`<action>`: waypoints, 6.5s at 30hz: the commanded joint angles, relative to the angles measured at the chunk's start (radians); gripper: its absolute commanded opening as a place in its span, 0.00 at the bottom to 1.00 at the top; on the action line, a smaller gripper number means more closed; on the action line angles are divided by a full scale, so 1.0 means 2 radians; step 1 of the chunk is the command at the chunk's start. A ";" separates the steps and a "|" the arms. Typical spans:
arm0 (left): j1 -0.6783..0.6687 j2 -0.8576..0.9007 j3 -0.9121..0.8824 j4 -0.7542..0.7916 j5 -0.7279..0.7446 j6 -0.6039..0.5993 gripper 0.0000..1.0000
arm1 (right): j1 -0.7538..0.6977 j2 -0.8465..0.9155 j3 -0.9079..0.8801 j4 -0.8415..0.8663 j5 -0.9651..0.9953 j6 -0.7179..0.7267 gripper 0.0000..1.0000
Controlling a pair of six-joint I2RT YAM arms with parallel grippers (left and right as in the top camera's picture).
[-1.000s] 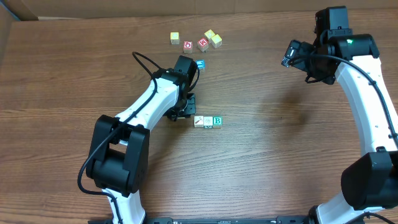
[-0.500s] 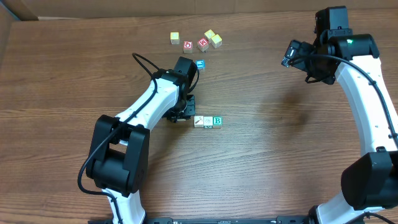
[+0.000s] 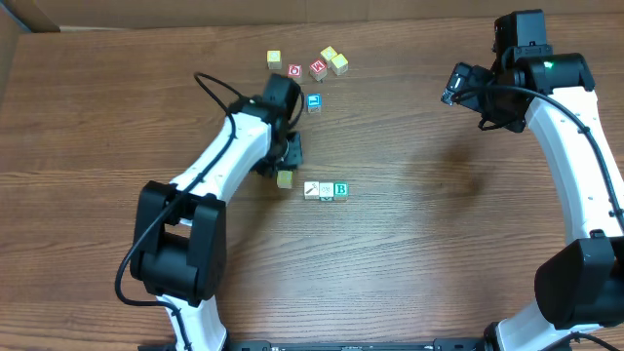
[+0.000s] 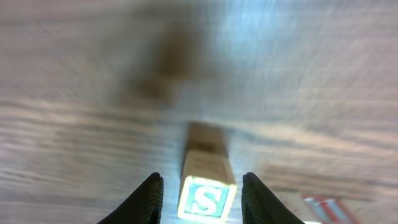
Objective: Flip 4 blocks
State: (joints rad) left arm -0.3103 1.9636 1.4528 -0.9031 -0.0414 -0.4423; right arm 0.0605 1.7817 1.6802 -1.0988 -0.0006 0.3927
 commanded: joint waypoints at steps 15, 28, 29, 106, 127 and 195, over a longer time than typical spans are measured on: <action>0.014 -0.010 -0.063 0.085 -0.015 -0.003 0.05 | 0.000 -0.006 0.001 0.002 0.000 0.002 1.00; 0.014 -0.010 -0.063 0.047 0.068 -0.003 0.04 | 0.000 -0.006 0.001 0.002 0.000 0.002 1.00; 0.014 -0.010 -0.063 0.046 0.065 -0.004 0.04 | 0.000 -0.006 0.001 0.002 0.000 0.002 1.00; 0.007 -0.156 -0.035 -0.096 0.049 0.043 0.04 | 0.000 -0.006 0.001 0.002 0.000 0.002 1.00; -0.026 -0.156 -0.048 -0.118 0.048 0.014 0.04 | 0.000 -0.006 0.001 0.008 0.000 0.002 1.00; 0.008 0.003 -0.048 -0.038 0.023 0.032 0.04 | 0.203 -0.001 -0.362 0.363 -0.033 0.148 0.04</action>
State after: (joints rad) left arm -0.2928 1.9427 1.3621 -0.9768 -0.0315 -0.4152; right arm 0.4606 1.7824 0.9913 -0.3985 -0.0967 0.6785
